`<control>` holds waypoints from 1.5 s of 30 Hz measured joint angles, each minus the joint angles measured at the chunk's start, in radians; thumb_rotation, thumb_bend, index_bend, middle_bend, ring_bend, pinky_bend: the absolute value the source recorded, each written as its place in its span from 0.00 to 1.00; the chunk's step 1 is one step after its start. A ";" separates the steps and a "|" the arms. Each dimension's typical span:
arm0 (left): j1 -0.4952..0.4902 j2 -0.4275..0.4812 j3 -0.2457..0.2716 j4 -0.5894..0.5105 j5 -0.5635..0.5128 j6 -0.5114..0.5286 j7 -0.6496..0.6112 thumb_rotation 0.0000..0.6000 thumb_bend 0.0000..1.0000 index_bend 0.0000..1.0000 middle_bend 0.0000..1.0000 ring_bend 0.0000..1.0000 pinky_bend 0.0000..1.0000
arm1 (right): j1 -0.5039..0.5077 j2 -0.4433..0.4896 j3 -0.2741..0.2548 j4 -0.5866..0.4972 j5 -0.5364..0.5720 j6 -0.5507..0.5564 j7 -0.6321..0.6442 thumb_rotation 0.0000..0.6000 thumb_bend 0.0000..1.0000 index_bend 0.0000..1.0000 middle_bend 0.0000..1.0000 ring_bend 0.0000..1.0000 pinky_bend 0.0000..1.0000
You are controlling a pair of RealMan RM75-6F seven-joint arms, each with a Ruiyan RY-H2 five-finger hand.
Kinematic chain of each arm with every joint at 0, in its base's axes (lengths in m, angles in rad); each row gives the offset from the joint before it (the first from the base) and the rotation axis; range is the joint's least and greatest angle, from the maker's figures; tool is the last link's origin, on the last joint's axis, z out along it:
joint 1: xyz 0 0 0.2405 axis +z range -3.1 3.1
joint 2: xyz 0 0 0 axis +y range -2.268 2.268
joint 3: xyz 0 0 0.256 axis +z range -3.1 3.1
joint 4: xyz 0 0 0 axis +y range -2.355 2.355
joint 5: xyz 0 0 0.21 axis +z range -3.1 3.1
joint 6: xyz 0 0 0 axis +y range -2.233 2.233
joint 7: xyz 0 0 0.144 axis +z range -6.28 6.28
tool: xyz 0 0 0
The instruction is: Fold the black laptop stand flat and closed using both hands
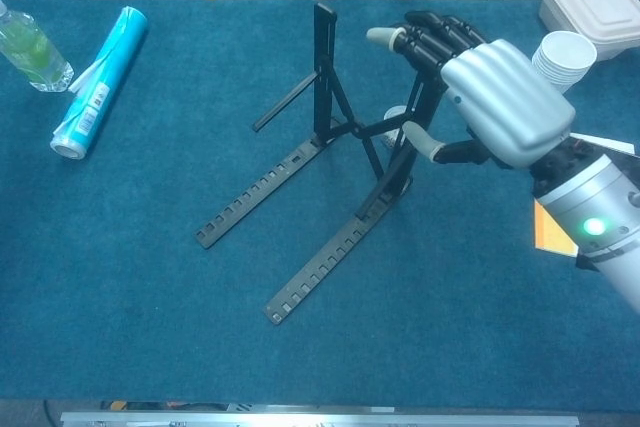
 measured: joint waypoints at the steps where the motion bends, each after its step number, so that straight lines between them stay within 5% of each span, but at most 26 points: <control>1: 0.001 0.000 0.000 0.000 -0.002 0.001 0.000 1.00 0.26 0.02 0.01 0.00 0.00 | -0.001 0.003 -0.001 -0.002 -0.005 0.005 0.003 1.00 0.36 0.10 0.14 0.01 0.10; 17: 0.001 0.006 0.002 -0.030 -0.003 0.014 0.028 1.00 0.26 0.02 0.00 0.00 0.00 | 0.012 0.060 -0.018 -0.101 -0.072 0.019 0.127 1.00 0.35 0.10 0.14 0.01 0.10; 32: 0.005 0.008 0.006 -0.038 -0.005 0.021 0.041 1.00 0.26 0.02 0.00 0.00 0.00 | 0.105 0.042 -0.025 -0.156 -0.039 -0.143 0.307 1.00 0.35 0.02 0.14 0.01 0.10; 45: 0.005 0.008 0.009 -0.031 -0.005 0.020 0.034 1.00 0.26 0.02 0.00 0.00 0.00 | 0.181 -0.051 0.012 -0.099 0.075 -0.276 0.393 1.00 0.35 0.00 0.14 0.01 0.10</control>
